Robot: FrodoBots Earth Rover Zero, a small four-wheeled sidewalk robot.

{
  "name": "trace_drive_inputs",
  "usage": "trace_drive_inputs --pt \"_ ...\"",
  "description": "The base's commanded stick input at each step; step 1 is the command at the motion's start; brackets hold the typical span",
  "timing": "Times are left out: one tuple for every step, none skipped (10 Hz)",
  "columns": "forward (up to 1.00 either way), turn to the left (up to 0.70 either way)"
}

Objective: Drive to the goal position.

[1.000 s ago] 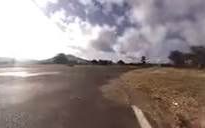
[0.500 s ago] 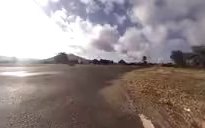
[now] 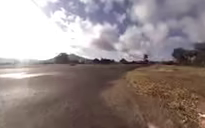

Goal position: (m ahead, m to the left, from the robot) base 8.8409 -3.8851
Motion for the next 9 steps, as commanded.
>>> trace_drive_inputs --pt "0.5 -0.5" --pt "0.5 -0.5" --pt "0.5 -0.5" --pt "0.5 -0.5" --pt "0.5 -0.33" --pt "0.5 -0.18" --pt "0.5 -0.03" --pt "0.5 0.0" --pt "0.5 0.0"
